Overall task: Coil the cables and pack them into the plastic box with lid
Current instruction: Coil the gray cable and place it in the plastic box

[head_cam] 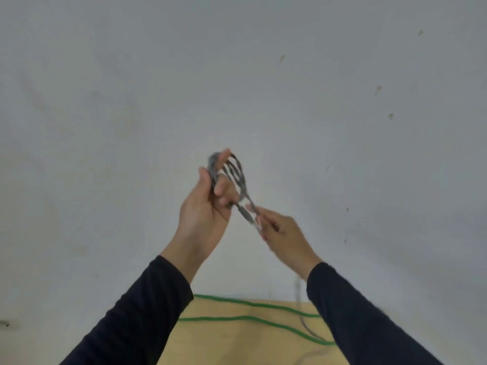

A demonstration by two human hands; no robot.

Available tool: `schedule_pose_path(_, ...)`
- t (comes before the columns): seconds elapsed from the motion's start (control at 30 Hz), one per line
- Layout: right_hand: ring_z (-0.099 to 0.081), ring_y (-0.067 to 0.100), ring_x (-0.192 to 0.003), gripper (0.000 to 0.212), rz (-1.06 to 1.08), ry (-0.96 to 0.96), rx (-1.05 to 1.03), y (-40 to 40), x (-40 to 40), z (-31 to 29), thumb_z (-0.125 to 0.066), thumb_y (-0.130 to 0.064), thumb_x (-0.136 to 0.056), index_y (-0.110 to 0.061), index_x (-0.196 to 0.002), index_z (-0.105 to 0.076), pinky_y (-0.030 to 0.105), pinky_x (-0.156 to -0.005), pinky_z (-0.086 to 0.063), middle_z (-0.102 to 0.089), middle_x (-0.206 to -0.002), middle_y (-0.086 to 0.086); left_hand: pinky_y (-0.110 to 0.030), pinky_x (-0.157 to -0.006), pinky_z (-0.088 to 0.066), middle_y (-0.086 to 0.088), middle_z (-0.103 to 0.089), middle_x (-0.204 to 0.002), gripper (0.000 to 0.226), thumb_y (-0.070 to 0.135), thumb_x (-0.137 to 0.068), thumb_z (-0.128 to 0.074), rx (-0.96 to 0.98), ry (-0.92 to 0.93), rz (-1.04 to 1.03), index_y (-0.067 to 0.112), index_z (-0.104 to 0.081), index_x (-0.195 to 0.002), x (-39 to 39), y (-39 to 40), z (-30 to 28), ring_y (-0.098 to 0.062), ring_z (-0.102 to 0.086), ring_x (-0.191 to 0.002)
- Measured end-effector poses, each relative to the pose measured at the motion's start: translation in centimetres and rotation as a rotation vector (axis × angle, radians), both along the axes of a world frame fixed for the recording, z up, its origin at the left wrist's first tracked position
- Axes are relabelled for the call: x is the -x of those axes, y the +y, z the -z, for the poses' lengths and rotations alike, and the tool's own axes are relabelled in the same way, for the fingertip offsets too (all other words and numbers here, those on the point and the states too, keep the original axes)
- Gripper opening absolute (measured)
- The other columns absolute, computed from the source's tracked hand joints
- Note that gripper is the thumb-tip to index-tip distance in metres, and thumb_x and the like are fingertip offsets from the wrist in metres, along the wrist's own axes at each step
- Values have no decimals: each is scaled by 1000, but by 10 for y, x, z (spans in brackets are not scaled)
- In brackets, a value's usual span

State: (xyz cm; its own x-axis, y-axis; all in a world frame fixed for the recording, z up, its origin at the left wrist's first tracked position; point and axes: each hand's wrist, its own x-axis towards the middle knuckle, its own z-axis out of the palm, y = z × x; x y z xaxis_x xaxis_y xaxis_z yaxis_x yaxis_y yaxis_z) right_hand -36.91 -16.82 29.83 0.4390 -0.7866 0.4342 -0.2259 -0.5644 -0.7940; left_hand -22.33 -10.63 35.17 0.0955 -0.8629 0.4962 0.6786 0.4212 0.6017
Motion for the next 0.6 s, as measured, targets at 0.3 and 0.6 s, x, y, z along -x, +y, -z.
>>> schedule_pose_path(0.3, -64, 13, -77, 14, -130, 204, 309, 30, -9, -36, -60, -20, -88, -15, -94, -71, 24, -73, -48, -74, -89, 1, -26, -65, -40, 7, -54, -67, 40, 45, -98, -26, -72, -1021, -692, 26, -50, -124, -24, -18, 49, 2, -49, -61)
schedule_pose_path(0.6, -58, -3, -59, 13, -126, 23, 97, 1, 22, -68, -61, -13, -87, -10, -90, -73, 8, -57, -42, -66, -62, -18, -18, -55, -29, 9, -34, -54, 50, 34, -95, -21, -40, -596, 24, 13, -57, -123, 9, 17, 52, -10, -27, -51)
